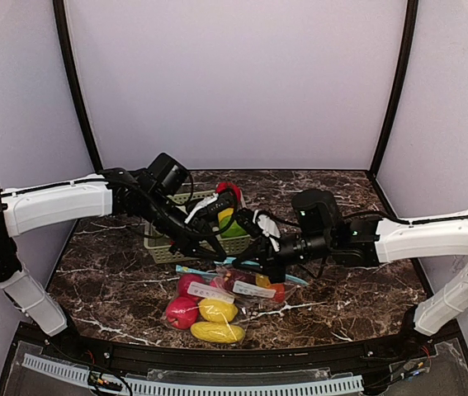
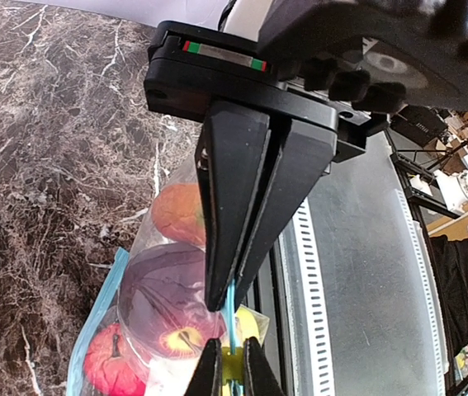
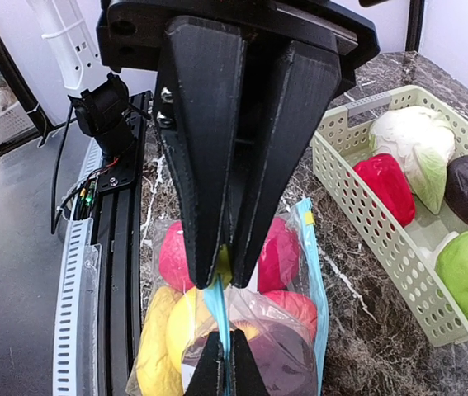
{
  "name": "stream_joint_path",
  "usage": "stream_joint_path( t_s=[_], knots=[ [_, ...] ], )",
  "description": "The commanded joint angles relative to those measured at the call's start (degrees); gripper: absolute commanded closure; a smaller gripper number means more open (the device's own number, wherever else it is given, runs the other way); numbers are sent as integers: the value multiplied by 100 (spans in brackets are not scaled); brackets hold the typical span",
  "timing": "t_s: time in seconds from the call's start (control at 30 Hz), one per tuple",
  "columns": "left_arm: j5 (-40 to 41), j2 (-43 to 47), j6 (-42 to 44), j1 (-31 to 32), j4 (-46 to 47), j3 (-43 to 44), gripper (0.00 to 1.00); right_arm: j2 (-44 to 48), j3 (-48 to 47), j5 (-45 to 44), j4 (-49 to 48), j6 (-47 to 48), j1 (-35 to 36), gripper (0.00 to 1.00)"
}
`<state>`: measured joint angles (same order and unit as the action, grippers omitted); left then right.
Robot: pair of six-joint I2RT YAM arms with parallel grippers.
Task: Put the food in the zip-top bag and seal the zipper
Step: Zip the zipper of the food storage bag, then set the zipper food storage bag at the center of the board.
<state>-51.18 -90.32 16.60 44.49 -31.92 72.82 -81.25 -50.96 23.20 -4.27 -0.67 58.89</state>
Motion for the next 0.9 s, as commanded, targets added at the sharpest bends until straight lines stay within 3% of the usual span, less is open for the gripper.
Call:
stream_joint_path(
  t_s=[0.0,0.03,0.1,0.17,0.3,0.43,0.67,0.87],
  knots=[
    [380,153,105,-99,-839,-8,91,194,92,-299,392,30,-80,100],
    [473,163,75,-99,-718,-19,87,189,75,-311,392,28,-80,100],
    [630,218,-127,-100,-362,-94,62,183,16,-423,392,-51,-80,100],
    [1065,382,-448,-100,138,-239,47,186,-65,-877,409,-248,-80,100],
    [2223,1198,-1011,-106,1174,-839,26,269,-72,-2030,711,-443,-117,100],
    [3129,1778,-1275,-189,1486,-1084,5,358,16,-2750,1041,-517,-347,100],
    [3919,2234,-1992,-1215,1268,-1340,1,84,-47,-3985,1369,-819,-670,100],
    [3794,2489,-2221,-2173,1049,-1566,1,-490,-155,-3690,1068,-1166,-559,95]
  ],
)
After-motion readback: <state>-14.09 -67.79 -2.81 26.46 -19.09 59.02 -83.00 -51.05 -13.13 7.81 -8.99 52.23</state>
